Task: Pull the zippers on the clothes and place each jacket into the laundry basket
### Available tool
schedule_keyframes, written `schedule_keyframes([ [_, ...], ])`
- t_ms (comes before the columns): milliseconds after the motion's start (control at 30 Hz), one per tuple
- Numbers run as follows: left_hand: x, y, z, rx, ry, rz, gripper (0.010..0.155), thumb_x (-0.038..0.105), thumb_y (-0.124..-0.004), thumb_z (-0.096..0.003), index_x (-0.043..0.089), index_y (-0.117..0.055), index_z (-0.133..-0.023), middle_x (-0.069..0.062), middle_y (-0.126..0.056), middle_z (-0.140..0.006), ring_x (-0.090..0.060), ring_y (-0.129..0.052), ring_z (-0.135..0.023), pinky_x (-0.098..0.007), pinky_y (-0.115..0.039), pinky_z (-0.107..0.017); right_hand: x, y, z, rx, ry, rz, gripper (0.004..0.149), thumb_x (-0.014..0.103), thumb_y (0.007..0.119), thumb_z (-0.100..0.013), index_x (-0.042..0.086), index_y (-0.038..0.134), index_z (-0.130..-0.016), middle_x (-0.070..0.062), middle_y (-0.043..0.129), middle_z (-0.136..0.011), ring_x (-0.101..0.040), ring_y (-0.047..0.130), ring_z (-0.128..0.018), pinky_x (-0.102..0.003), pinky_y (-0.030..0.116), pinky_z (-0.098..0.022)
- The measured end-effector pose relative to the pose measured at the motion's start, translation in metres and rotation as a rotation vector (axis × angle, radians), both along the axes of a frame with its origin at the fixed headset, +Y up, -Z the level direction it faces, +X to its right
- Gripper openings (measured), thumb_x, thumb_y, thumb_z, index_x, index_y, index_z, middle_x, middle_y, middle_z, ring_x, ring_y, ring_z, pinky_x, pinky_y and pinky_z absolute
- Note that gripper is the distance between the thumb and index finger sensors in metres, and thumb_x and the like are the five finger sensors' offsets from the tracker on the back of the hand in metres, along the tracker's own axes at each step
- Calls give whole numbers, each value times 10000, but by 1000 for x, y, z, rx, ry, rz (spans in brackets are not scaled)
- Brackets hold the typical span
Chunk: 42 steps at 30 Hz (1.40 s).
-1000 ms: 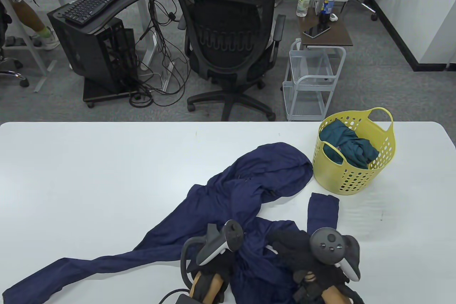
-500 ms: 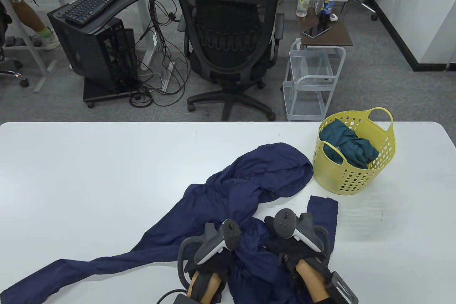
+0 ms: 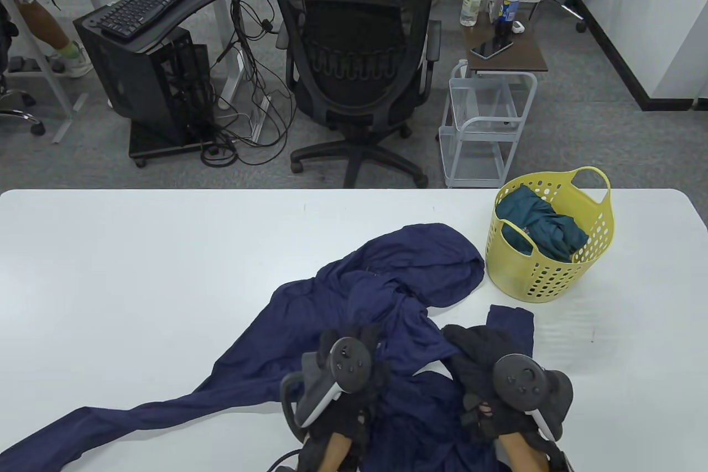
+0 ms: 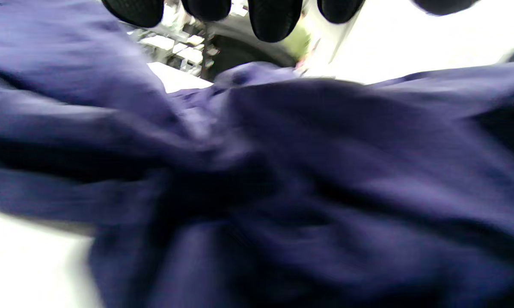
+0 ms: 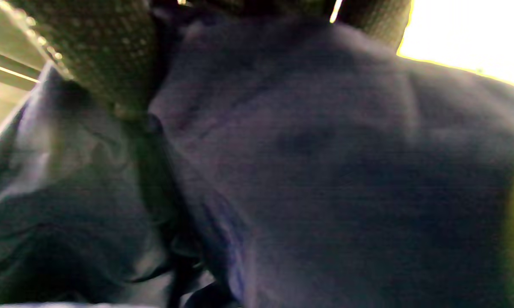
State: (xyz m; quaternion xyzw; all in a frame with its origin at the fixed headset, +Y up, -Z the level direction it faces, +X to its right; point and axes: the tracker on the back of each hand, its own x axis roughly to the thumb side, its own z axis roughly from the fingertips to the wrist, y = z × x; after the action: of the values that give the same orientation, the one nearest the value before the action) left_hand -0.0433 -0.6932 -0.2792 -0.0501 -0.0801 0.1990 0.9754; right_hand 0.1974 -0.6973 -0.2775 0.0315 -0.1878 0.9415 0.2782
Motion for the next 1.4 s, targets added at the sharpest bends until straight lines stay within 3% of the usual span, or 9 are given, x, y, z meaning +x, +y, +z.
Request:
schedule_keyframes([
  [100,40,0,-3,49,-35,-185,913,762,-671,-288,405,-408,-1087,85,-440,-1228,-354,-343,-1124,-625,-482,-737,-4,-3,1,-7,44,12,380,416,898,-453,378,901,-831,105,967,-763,-233,1021,-723,-522,806,-591],
  [200,56,-8,-16,213,89,-340,725,665,-680,-351,403,-601,-1023,121,-686,-1140,-325,-584,-1082,-623,-586,-700,-5,-10,-3,-113,123,15,392,414,859,-474,371,880,-863,99,958,-805,-175,1077,-593,-456,865,-532],
  [333,43,-22,-31,197,153,-251,612,611,-597,-399,428,-675,-977,156,-791,-1075,-293,-689,-1044,-606,-622,-687,-15,-28,-10,-375,258,43,574,456,856,-475,284,714,-1004,0,894,-940,-148,1069,-543,-424,866,-505],
  [467,22,-30,-38,192,202,-173,607,590,-578,-401,413,-689,-971,158,-823,-1051,-297,-715,-1029,-610,-625,-681,-22,-37,-16,-535,285,140,565,421,911,-458,265,759,-980,2,970,-869,-144,1054,-526,-430,847,-502],
  [867,-27,-28,-39,198,284,86,595,555,-633,-395,358,-745,-946,90,-863,-1016,-355,-724,-994,-650,-615,-645,44,-38,-28,-581,-83,240,441,297,905,-481,334,844,-917,64,953,-890,-209,967,-667,-496,734,-588],
  [1033,-14,-26,-35,200,219,84,598,569,-641,-396,373,-735,-953,95,-846,-1032,-356,-701,-1009,-661,-605,-648,93,-28,-26,-517,-329,192,400,286,855,-508,360,862,-901,63,925,-930,-275,899,-777,-530,684,-618],
  [1133,1,-28,-33,137,36,31,677,633,-660,-379,426,-590,-1020,91,-679,-1138,-368,-538,-1076,-689,-531,-675,120,-15,-18,-377,-528,130,382,279,824,-525,393,865,-888,71,909,-942,-288,864,-821,-538,665,-640],
  [1233,6,-25,-30,86,-103,-30,816,705,-685,-339,444,-418,-1064,79,-480,-1208,-372,-363,-1107,-709,-441,-694,149,-8,-4,-228,-728,8,405,248,787,-538,394,839,-913,49,816,-1028,-381,665,-990,-624,541,-702],
  [1400,-33,1,-25,78,41,43,786,661,-712,-364,425,-449,-1066,49,-503,-1199,-371,-414,-1094,-713,-441,-687,157,-14,-2,-428,-605,-53,550,195,790,-523,284,661,-1050,-61,504,-1184,-490,260,-1056,-711,317,-705],
])
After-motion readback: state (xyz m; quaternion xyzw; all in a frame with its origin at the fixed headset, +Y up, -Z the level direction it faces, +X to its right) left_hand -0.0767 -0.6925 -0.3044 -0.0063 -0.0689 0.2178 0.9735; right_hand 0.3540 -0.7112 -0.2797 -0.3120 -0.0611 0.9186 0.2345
